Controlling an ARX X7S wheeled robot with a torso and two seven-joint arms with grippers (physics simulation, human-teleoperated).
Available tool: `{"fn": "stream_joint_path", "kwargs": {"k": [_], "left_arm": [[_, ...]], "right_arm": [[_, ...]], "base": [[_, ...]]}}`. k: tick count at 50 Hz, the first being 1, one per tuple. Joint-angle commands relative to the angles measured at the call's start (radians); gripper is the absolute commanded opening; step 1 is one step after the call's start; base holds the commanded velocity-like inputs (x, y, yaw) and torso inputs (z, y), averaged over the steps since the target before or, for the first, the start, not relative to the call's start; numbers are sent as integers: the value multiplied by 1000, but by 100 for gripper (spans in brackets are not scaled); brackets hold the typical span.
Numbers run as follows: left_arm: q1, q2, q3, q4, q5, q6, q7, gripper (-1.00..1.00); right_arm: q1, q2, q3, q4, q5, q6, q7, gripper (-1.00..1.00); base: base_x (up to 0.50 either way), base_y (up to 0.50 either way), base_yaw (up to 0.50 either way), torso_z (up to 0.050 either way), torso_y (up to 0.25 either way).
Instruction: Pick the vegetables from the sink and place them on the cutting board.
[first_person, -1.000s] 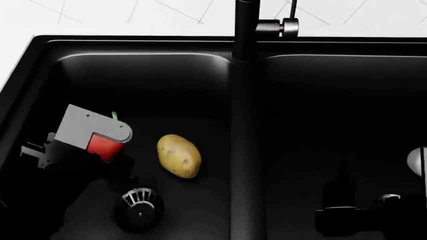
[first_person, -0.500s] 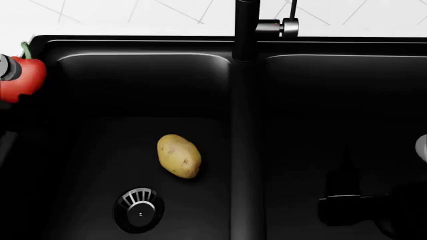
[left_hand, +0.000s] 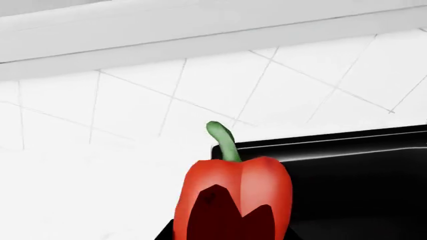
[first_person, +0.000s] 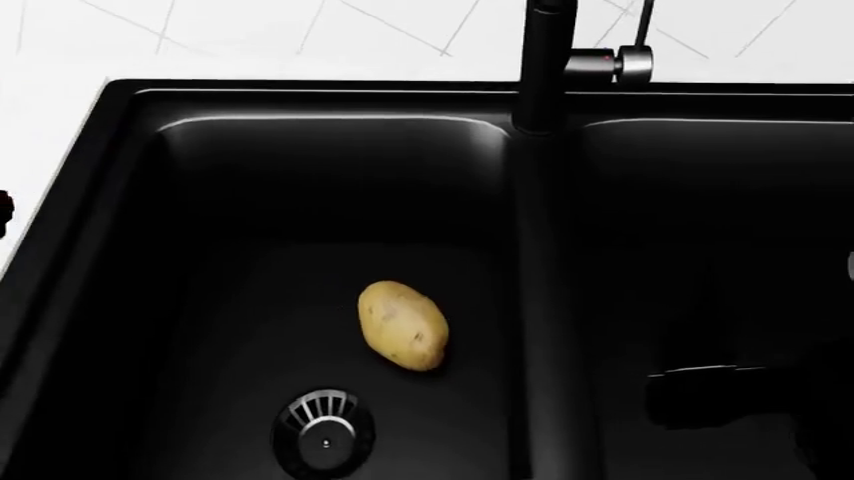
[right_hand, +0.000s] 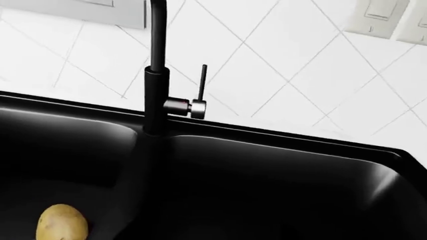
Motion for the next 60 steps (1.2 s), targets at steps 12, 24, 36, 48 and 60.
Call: {"fn": "stream_joint_path", "kwargs": {"k": [12, 24, 36, 48, 60], "left_arm": [[24, -28, -13, 23, -12, 64, 25, -100], [37, -32, -12, 46, -16, 67, 25, -100], [38, -40, -14, 60, -19, 64, 22, -100], [38, -52, -22, 73, -29, 64, 16, -100], [48, -45, -25, 61, -27, 77, 16, -100]], "right_arm": [[18, 10, -29, -7, 10, 10, 9, 100], [-8, 9, -29, -14, 1, -13, -11, 100], [57, -43, -181, 97, -94, -7, -64, 100], [401, -153, -578, 364, -246, 117, -216, 100], [549, -282, -879, 684, -409, 44, -437, 100]], "base": [[116, 339, 0, 0, 0], [193, 339, 0, 0, 0], [80, 91, 0, 0, 0], [0, 0, 0, 0, 0], [0, 0, 0, 0, 1]]}}
